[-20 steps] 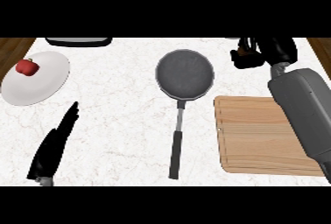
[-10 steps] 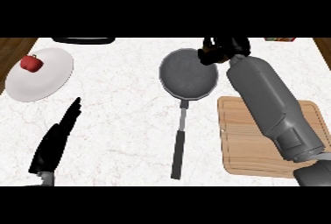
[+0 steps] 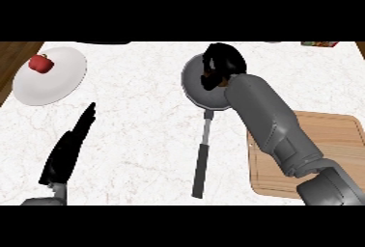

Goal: Pick the croissant from the cutting board and place it in the pan

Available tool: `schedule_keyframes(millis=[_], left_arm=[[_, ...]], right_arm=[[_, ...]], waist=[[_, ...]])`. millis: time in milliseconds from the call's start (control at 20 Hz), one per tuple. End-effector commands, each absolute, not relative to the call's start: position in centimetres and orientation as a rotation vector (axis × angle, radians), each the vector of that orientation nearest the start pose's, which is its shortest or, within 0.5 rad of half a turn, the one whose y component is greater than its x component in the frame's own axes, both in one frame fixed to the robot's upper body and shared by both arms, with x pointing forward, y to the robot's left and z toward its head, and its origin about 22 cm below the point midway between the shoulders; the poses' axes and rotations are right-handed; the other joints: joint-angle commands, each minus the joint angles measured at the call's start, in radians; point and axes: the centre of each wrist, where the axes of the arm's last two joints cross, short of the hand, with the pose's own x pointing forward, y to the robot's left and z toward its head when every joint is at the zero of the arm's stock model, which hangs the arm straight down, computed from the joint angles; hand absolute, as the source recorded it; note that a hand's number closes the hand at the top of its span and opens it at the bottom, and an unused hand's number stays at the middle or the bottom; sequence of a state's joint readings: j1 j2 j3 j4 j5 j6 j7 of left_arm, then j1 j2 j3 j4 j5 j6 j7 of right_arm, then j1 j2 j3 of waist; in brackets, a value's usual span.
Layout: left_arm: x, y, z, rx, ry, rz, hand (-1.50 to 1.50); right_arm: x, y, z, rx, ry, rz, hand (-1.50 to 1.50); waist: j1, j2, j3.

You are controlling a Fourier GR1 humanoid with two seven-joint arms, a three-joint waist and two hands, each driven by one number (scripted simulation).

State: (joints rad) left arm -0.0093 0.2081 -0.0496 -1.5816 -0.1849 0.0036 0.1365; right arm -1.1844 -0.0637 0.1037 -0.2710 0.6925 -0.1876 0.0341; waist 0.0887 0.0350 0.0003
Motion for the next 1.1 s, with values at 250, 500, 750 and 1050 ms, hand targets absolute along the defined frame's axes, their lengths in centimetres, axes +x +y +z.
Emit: schedule_keyframes(millis=[250, 500, 750, 1050], left_arm=[[24.5, 26.0, 1.5, 0.275, -1.436, -0.346, 0.0], [24.8, 26.0, 2.1, 0.256, -1.45, -0.347, 0.0], [24.5, 25.9, 1.6, 0.293, -1.452, -0.344, 0.0], [23.9, 25.6, 1.4, 0.26, -1.436, -0.32, 0.0]], right_arm=[[43.5, -10.3, 4.1, -0.295, -1.261, 0.692, -1.5], [44.2, -10.0, 6.1, -0.323, -1.49, 0.499, -1.5], [45.2, -11.0, 8.1, -0.35, -1.573, 0.255, -1.5], [46.3, -17.4, 9.2, -0.426, -1.554, -0.02, -1.5]], waist=[[0.016, 0.01, 0.002], [0.022, 0.009, 0.002], [0.007, 0.004, 0.001], [0.0, 0.003, 0.002]])
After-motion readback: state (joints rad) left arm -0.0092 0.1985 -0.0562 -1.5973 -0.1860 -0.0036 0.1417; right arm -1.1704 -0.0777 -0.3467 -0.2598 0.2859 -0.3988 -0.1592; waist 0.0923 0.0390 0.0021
